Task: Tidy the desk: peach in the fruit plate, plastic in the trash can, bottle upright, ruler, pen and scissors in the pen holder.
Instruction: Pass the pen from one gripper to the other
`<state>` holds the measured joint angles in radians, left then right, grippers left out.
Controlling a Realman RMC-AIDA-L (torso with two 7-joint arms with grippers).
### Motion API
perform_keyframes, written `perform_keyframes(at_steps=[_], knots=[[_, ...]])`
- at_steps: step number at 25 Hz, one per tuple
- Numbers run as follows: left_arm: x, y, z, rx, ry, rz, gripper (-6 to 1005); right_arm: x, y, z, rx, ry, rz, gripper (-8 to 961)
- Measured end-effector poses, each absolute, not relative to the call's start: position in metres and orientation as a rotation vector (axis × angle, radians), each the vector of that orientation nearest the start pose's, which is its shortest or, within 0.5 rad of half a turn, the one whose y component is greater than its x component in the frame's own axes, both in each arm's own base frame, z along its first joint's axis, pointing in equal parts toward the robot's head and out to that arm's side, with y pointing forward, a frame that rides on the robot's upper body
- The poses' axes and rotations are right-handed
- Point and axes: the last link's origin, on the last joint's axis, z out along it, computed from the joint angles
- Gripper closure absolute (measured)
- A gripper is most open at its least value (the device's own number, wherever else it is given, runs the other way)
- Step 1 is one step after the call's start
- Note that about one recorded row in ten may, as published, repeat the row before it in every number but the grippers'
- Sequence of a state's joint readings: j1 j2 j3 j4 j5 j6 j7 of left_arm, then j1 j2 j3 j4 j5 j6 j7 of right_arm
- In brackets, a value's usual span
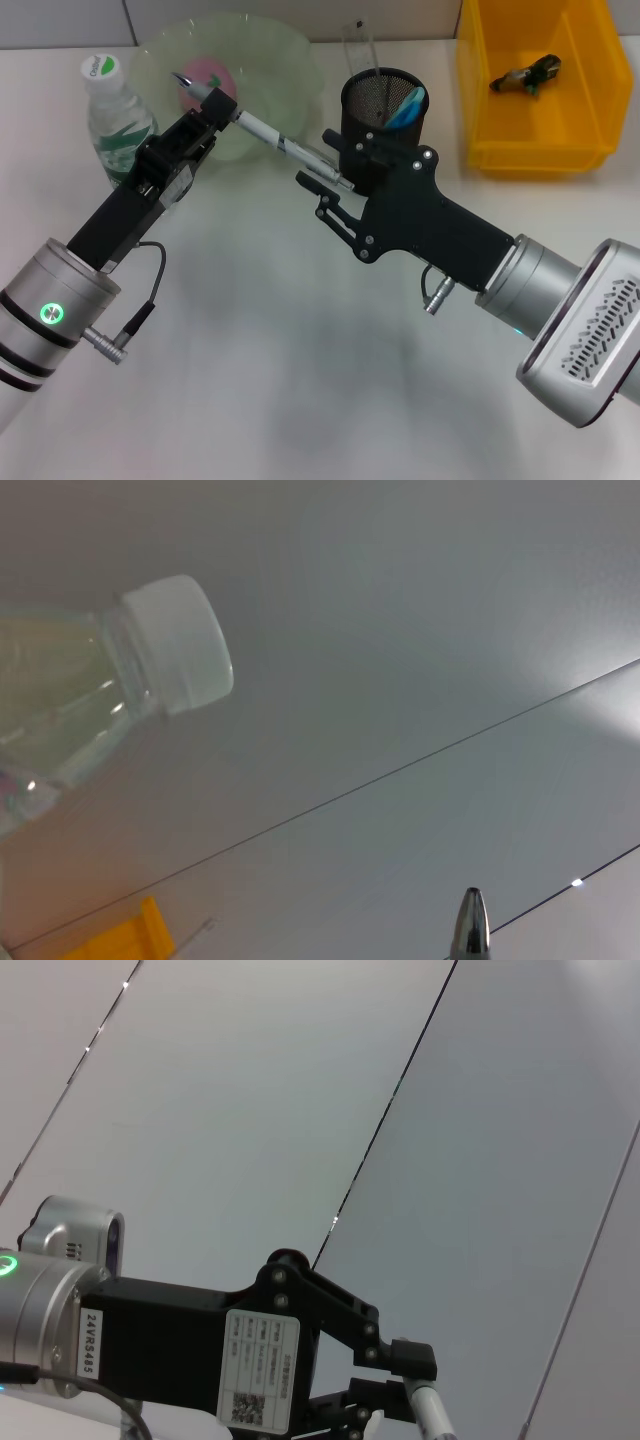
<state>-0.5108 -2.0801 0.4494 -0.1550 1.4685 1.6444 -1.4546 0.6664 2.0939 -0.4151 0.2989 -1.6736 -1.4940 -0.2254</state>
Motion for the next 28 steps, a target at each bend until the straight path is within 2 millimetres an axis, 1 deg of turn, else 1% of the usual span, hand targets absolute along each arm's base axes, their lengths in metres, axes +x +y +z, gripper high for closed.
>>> perform_keyframes(at_steps=[14,19,28], knots=[[-0.2541,0.2817,-0.0483,-1.803,-1.556,-1.812,790,0.2019,0.2870,-0.1054,-2.187,-0.294,0.926,631],[-0.2542,0.2818,-0.0481,-1.802,-1.560,-1.814,788,0.2015,0.2878,-0.1049,-2.181,-0.291,0.927,628],[-0.2544,0.2820,-0.0483,-1.802,-1.563,-1.811,783,0.2014,0.2878,-0.1044,-2.177,-0.290,0.929,769]])
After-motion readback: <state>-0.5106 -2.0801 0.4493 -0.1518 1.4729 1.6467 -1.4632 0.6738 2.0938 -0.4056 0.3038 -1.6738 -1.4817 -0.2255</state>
